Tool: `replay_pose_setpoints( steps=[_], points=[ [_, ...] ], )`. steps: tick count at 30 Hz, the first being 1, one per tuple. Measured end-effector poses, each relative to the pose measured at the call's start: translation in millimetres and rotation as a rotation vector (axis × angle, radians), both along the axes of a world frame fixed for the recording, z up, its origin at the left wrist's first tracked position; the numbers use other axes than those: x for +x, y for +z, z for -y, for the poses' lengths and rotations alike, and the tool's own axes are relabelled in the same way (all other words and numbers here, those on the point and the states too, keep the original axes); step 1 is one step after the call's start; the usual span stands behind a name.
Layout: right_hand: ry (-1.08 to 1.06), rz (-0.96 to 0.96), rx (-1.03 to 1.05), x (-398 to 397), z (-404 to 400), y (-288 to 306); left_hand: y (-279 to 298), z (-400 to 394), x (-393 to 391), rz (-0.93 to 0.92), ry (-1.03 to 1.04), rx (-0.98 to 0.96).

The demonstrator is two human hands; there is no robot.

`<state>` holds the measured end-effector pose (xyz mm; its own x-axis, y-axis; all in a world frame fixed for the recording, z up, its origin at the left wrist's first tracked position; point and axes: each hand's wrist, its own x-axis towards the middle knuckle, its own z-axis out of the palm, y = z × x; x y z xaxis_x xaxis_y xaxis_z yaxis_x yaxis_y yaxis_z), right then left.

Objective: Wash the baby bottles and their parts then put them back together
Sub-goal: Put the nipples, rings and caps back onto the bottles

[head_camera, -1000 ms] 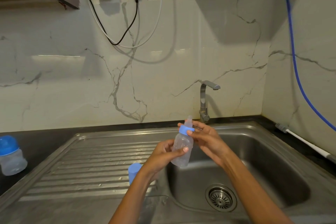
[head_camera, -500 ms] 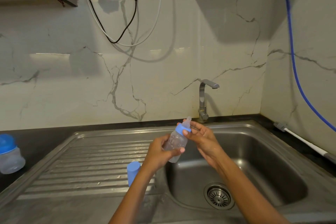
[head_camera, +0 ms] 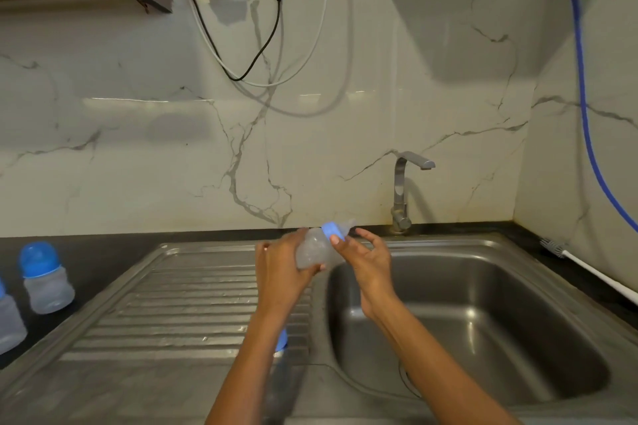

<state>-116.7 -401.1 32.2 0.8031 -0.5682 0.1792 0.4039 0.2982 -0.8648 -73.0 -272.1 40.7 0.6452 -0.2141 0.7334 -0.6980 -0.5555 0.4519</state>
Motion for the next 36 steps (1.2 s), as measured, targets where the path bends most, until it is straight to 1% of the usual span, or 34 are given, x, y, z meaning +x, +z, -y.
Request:
replay_pose_setpoints(
  steps=[2, 4, 6, 8, 10, 14, 19, 21, 23, 24, 26, 27, 29, 30, 32, 36],
  points=[
    [0.061, -0.005, -0.028, 3, -5, -5, 6, -25, 12, -0.098, 0.021, -0.046],
    [0.143, 0.002, -0.126, 6, -13, -14, 6, -52, 24, -0.189, 0.041, -0.119],
    [0.215, -0.027, -0.3, 10, -25, -22, 1, -73, 33, -0.257, 0.058, -0.155],
    [0.277, -0.059, -0.5, 13, -36, -27, -3, -85, 39, -0.308, 0.063, -0.173],
    [0.329, -0.064, -0.657, 15, -45, -31, -8, -89, 43, -0.348, 0.042, -0.185],
    [0.401, -0.076, -0.875, 14, -51, -35, -13, -88, 48, -0.386, 0.042, -0.139],
    [0.442, -0.075, -1.011, 14, -51, -40, -15, -86, 49, -0.409, 0.071, -0.066],
    [0.358, -0.11, -1.016, 14, -45, -41, -16, -84, 47, -0.415, 0.065, -0.045],
    [0.177, -0.161, -0.97, 15, -33, -42, -18, -82, 45, -0.432, 0.057, -0.022],
    [0.073, -0.191, -0.91, 15, -25, -41, -19, -81, 44, -0.444, 0.052, -0.01],
    [-0.083, -0.21, -0.683, 17, -6, -36, -21, -78, 43, -0.46, 0.028, 0.027],
    [-0.11, -0.19, -0.53, 16, 3, -32, -22, -76, 43, -0.466, 0.012, 0.047],
    [-0.09, -0.135, -0.261, 13, 16, -25, -23, -72, 43, -0.48, -0.013, 0.07],
    [-0.071, -0.117, -0.195, 10, 22, -23, -23, -69, 43, -0.486, -0.022, 0.075],
    [-0.02, -0.097, -0.184, 7, 29, -22, -23, -64, 41, -0.487, -0.036, 0.093],
    [0.086, -0.076, -0.294, 7, 30, -23, -22, -54, 36, -0.47, -0.077, 0.129]
  ],
)
